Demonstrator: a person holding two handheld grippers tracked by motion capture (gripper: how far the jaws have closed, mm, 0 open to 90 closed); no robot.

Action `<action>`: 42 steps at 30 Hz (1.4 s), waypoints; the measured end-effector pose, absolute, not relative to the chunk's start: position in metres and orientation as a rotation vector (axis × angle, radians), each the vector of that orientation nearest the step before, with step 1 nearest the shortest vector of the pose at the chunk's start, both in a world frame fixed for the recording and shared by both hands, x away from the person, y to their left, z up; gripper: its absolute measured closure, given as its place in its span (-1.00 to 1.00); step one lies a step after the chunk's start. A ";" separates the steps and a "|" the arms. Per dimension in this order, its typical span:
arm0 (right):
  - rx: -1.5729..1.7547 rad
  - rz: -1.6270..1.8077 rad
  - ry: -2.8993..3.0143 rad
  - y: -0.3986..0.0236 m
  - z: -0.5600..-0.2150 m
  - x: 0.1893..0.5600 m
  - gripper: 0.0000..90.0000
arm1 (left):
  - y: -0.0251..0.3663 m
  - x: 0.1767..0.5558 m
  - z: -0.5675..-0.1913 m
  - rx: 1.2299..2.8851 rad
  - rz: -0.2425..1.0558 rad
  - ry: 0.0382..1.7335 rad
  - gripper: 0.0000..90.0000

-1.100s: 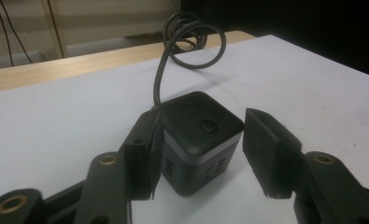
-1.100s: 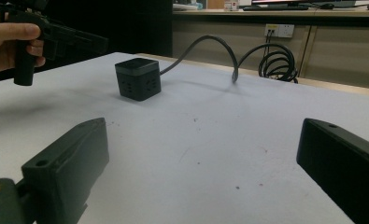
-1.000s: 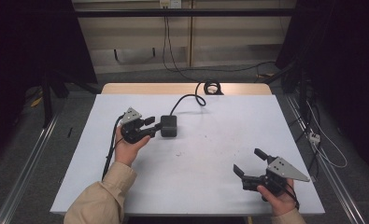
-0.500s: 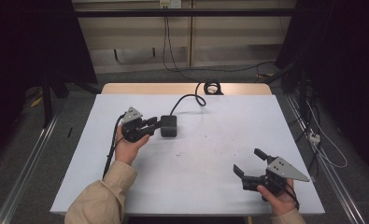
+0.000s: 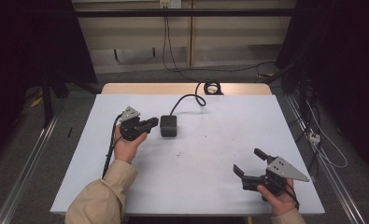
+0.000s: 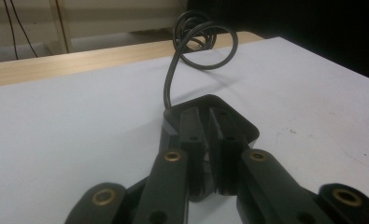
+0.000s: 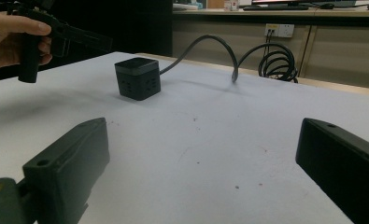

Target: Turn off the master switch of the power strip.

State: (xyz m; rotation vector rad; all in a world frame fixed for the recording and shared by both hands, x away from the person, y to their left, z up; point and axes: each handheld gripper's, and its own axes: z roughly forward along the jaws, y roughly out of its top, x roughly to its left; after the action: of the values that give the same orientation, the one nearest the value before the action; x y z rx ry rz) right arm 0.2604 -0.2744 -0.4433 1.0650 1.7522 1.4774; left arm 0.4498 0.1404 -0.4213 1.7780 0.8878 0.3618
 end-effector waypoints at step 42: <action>1.058 1.475 1.758 -0.273 -0.444 0.261 -0.93 | 0.110 0.463 -0.421 1.841 0.327 0.848 1.00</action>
State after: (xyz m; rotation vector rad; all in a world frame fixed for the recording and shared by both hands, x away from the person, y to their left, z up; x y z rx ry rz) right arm 0.2614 -0.2732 -0.4436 1.0577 1.7578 1.4746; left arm 0.4629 0.1099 -0.4213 1.8412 0.8475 0.3272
